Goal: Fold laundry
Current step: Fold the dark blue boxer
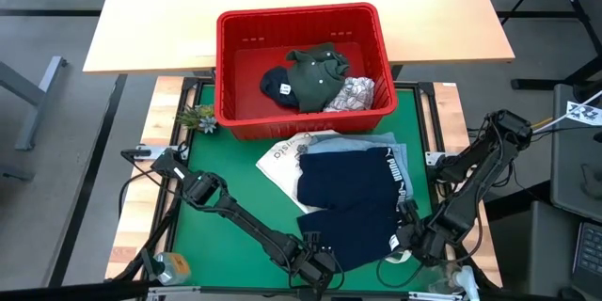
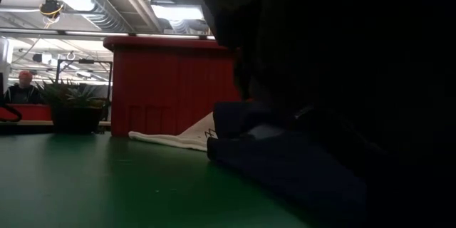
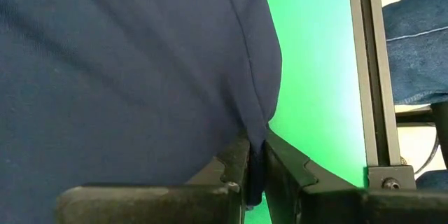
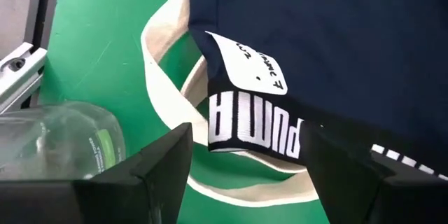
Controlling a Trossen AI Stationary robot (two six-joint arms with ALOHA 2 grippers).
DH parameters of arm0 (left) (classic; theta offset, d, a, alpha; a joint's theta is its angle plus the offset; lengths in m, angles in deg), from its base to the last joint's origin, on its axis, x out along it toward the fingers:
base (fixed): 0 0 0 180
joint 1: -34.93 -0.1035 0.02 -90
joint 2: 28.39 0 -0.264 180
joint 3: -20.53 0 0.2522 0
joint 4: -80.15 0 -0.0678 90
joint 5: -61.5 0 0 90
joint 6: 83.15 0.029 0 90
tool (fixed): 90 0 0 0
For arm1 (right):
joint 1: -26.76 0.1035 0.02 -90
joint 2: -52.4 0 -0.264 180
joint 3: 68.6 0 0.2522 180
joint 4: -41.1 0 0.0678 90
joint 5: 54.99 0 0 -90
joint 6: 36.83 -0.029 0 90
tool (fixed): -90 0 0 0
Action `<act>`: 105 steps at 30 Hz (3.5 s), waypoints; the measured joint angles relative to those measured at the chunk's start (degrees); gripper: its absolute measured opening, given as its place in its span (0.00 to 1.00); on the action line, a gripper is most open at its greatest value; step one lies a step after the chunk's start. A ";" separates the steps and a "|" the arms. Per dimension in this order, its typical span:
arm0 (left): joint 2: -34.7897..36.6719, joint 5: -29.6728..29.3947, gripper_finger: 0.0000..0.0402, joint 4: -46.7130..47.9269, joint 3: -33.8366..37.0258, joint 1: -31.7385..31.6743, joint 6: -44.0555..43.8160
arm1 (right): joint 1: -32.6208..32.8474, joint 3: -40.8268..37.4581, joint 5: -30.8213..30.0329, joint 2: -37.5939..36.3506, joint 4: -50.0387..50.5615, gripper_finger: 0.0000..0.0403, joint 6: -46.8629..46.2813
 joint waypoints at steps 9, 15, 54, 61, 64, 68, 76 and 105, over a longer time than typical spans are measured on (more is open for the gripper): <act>0.00 -0.02 0.07 0.00 0.00 0.00 0.02 | -0.07 0.00 1.52 3.43 -0.29 0.48 0.07; 0.00 -0.02 0.07 0.00 0.00 0.01 0.01 | -0.06 0.00 1.64 4.07 -0.80 0.30 0.05; 16.70 -6.74 0.01 18.88 0.07 -2.26 -1.14 | -0.07 19.10 -19.33 3.96 28.89 0.02 -4.90; 19.93 -11.31 0.00 29.79 0.02 -5.58 -1.14 | -0.09 18.72 -25.90 3.32 43.35 0.03 -23.71; 20.50 -13.04 0.00 34.17 0.02 -7.49 -1.16 | -0.58 17.09 -28.11 1.17 41.88 0.03 -25.62; 20.48 -15.78 0.00 38.34 0.02 -10.34 -1.09 | -4.05 14.55 -32.12 -1.89 42.63 0.03 -28.75; 20.46 -18.30 0.00 42.56 0.04 -16.08 1.71 | -14.81 7.25 -33.44 -9.21 43.16 0.03 -25.72; 20.39 -16.23 0.01 31.77 12.94 -26.58 1.94 | -23.69 -1.84 -36.50 -12.57 41.23 0.04 -25.50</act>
